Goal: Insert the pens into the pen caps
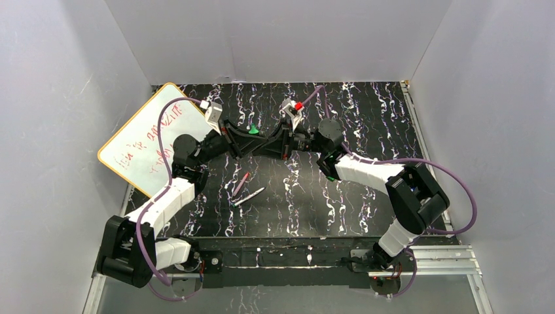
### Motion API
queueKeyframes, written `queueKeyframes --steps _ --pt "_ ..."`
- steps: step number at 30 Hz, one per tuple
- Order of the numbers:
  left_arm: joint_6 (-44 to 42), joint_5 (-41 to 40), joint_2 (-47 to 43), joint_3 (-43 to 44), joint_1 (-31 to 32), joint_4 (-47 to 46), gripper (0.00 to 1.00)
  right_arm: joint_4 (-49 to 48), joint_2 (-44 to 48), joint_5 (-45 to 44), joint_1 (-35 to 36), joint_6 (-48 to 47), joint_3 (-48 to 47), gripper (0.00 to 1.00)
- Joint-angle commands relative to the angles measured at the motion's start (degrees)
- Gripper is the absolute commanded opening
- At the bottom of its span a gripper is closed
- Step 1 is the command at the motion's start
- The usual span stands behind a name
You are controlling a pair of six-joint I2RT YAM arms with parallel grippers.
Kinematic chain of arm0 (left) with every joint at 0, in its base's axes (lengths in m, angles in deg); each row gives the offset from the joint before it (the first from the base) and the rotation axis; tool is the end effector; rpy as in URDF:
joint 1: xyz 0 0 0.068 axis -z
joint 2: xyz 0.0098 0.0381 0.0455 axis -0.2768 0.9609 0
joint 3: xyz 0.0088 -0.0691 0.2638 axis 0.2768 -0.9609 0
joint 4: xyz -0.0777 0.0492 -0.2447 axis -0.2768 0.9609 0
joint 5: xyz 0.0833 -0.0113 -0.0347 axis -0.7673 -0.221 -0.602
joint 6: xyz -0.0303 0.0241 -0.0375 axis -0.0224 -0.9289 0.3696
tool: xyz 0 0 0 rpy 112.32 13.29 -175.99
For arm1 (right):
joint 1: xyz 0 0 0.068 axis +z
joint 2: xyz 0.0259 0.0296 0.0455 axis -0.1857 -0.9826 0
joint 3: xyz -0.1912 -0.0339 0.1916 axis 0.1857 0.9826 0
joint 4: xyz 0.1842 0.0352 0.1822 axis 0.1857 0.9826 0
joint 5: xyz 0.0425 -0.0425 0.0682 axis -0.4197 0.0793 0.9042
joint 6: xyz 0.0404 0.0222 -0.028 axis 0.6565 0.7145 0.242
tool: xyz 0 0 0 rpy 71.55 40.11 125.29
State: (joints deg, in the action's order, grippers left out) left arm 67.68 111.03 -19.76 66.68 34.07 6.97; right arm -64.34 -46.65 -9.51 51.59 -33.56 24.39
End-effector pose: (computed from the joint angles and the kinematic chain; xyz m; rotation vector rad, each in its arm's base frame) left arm 0.2281 -0.1022 0.3256 0.5748 1.2731 -1.3484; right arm 0.2534 0.2532 0.3027 -0.8414 1.2986 1.5964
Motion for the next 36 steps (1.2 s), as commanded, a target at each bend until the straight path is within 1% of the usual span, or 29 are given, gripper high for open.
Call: queueKeyframes --steps 1,3,9,10,13,14,16,19,21,22,23,24,25,26,29,31,32,34,36 --pt "-0.49 -0.7 -0.82 -0.12 0.05 -2.59 0.16 -3.32 0.44 0.53 0.71 0.22 -2.41 0.01" --pt "-0.33 -0.91 -0.76 -0.25 0.02 -2.68 0.0 -3.32 0.46 0.58 0.69 0.2 -2.32 0.01" --pt "0.08 -0.54 -0.42 -0.25 0.02 -2.81 0.0 -3.2 0.46 0.61 0.71 0.2 -2.41 0.01" --pt "0.06 -0.48 -0.42 -0.22 0.02 -2.83 0.0 -2.86 0.42 0.49 0.7 0.28 -2.48 0.03" --pt "0.04 -0.03 -0.4 -0.17 0.02 -2.85 0.0 -1.04 1.03 -0.4 0.74 -0.27 -2.26 0.34" --pt "0.0 0.24 -0.34 -0.02 0.02 -2.86 0.0 -0.15 1.63 -1.44 0.71 -0.92 -1.74 0.42" --pt "-1.26 0.83 -0.21 0.97 0.01 -0.14 0.0 3.43 3.83 -6.28 0.42 -3.25 -0.06 0.48" --pt "-5.46 0.92 -0.24 2.76 -0.04 7.08 0.0 7.67 10.12 -17.52 -0.32 -6.69 6.32 0.54" --pt "-7.58 0.81 -0.12 3.39 -0.02 10.81 0.0 10.35 15.8 -27.44 -0.64 -9.31 11.74 0.64" --pt "-8.14 0.74 0.07 3.45 0.01 12.24 0.0 12.71 18.89 -34.83 -0.82 -10.39 14.73 0.71" --pt "-8.67 0.59 0.08 3.55 -0.03 13.32 0.0 15.69 21.63 -38.84 -0.95 -11.14 15.74 0.78" --pt "-9.34 0.3 0.1 3.55 -0.01 14.38 0.0 19.27 24.07 -44.74 -1.12 -11.78 16.79 0.84" --pt "-9.78 0.12 0.17 3.56 -0.02 15.02 0.0 22.86 25.97 -51.88 -1.32 -12.74 17.3 0.87" --pt "-9.93 0.07 0.26 3.69 0.04 15.52 0.0 27.4 27.18 -56.85 -1.45 -13.56 17.03 0.89" --pt "-10.81 -0.02 0.82 4.27 0.02 17.32 0.0 42.34 27.59 -67.87 -3.18 -14.63 13.75 0.89" --pt "-11.64 -0.1 0.97 4.72 0.0 18.74 0.0 52.89 26.24 -71.57 -5.31 -12.22 11.23 0.89" --pt "-11.92 -0.18 0.94 4.91 0.02 19.29 0.0 57.11 25.51 -72.02 -7.15 -10.12 10.01 0.89" --pt "-12.74 -0.23 0.99 5.33 0.04 20.68 0.0 64.32 24.07 -70.67 -11.07 -3.86 7.8 0.87" --pt "-13.77 -0.46 1.07 5.8 0.09 22.26 0.0 69.06 22.94 -68.44 -14.08 2.82 5.5 0.86"
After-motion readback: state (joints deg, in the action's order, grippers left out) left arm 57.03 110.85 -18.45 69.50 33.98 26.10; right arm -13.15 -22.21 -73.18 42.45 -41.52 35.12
